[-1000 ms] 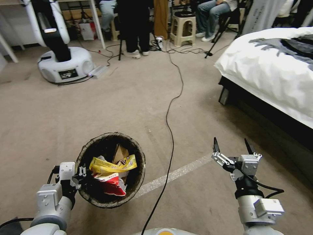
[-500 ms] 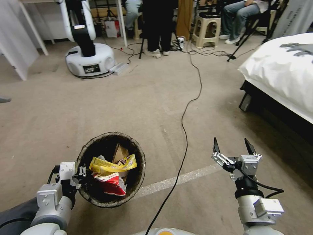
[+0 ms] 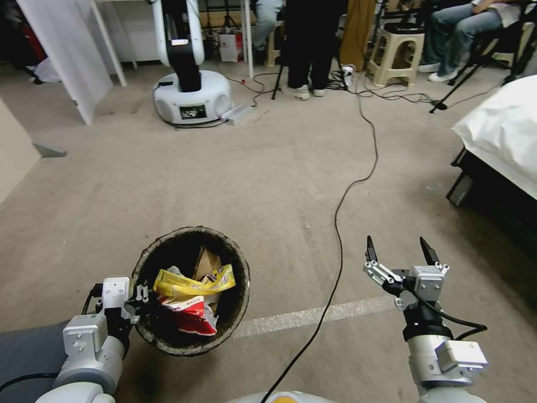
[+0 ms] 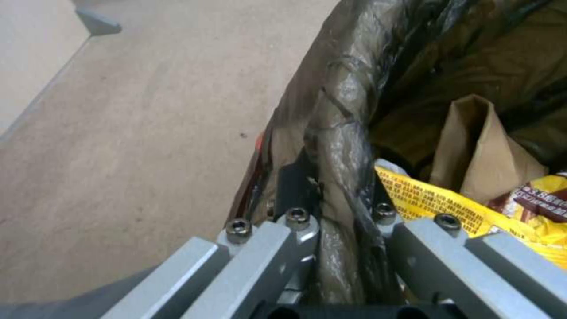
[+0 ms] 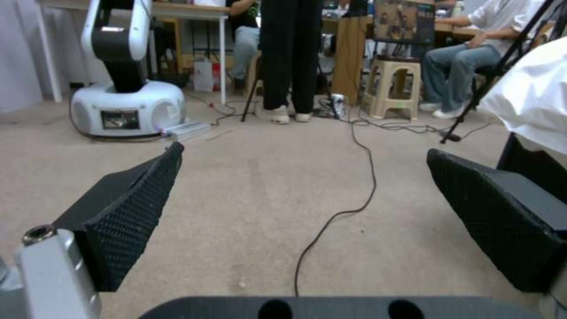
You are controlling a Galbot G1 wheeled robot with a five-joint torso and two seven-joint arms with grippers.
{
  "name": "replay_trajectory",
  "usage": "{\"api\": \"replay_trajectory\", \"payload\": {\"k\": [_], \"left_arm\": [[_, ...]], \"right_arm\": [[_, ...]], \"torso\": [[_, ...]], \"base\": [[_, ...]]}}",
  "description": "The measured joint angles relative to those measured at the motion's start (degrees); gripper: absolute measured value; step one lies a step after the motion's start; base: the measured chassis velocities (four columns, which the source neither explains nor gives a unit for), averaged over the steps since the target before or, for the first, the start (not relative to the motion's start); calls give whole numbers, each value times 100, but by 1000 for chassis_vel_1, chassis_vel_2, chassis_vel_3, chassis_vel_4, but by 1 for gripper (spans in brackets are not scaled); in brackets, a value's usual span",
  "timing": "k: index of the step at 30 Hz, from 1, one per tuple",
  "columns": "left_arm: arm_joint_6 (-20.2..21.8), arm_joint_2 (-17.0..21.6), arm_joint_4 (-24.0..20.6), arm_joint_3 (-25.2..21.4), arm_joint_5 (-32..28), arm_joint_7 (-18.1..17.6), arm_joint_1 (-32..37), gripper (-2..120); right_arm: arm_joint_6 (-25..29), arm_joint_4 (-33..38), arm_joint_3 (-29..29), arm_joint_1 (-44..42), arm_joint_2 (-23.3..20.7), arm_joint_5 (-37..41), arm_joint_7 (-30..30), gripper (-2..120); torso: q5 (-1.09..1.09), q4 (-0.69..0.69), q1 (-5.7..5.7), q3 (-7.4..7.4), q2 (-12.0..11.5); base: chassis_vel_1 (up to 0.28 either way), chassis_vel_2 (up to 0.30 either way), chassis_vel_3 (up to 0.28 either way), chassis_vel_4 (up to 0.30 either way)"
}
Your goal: Pick up the trash bin, then pick up the garbage from the floor and place it into the trash bin.
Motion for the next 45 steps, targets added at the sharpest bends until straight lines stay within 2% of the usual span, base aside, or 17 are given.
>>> {"api": "replay_trajectory", "payload": {"k": [16,22,25,26,28,29,31,32,34,45], "left_arm": [[-32,9,0,34,-2,-32,-15,1],[179,63,0,131,-335,-221,-77,1],[503,179,0,251,-1174,-718,-179,1],[503,179,0,251,-1174,-718,-179,1],[731,248,0,297,-1769,-1273,-304,1],[731,248,0,297,-1769,-1273,-304,1],[855,292,0,357,-2208,-1639,-405,1],[855,292,0,357,-2208,-1639,-405,1],[874,303,0,430,-2406,-1862,-481,1],[872,326,112,501,-2421,-2170,-574,1]], "right_arm": [[1,-13,-21,-14,9,0,9,100],[-32,-48,-35,1,0,8,9,100],[-50,-100,-76,-3,-3,10,9,100],[-50,-100,-76,-3,-3,10,9,100],[-61,-144,-104,-16,2,11,29,100],[-61,-144,-104,-16,2,11,29,100],[-93,-175,-118,-13,11,21,70,100],[-93,-175,-118,-13,11,21,70,100],[-131,-199,-118,4,7,47,84,100],[-208,-272,-144,60,-8,95,92,100]], "torso": [[0,0,-1,0,0],[0,0,0,0,0],[0,0,-1,0,0],[0,0,-1,0,0],[0,0,-1,0,0],[0,0,-1,0,0],[0,0,0,0,0],[0,0,0,0,0],[0,-1,-1,0,0],[0,0,0,0,0]], "base": [[0,0,0,0],[0,0,0,0],[0,0,0,0],[0,0,0,0],[0,0,0,0],[0,0,0,0],[0,0,0,0],[0,0,0,0],[0,0,0,0],[0,0,0,0]]}}
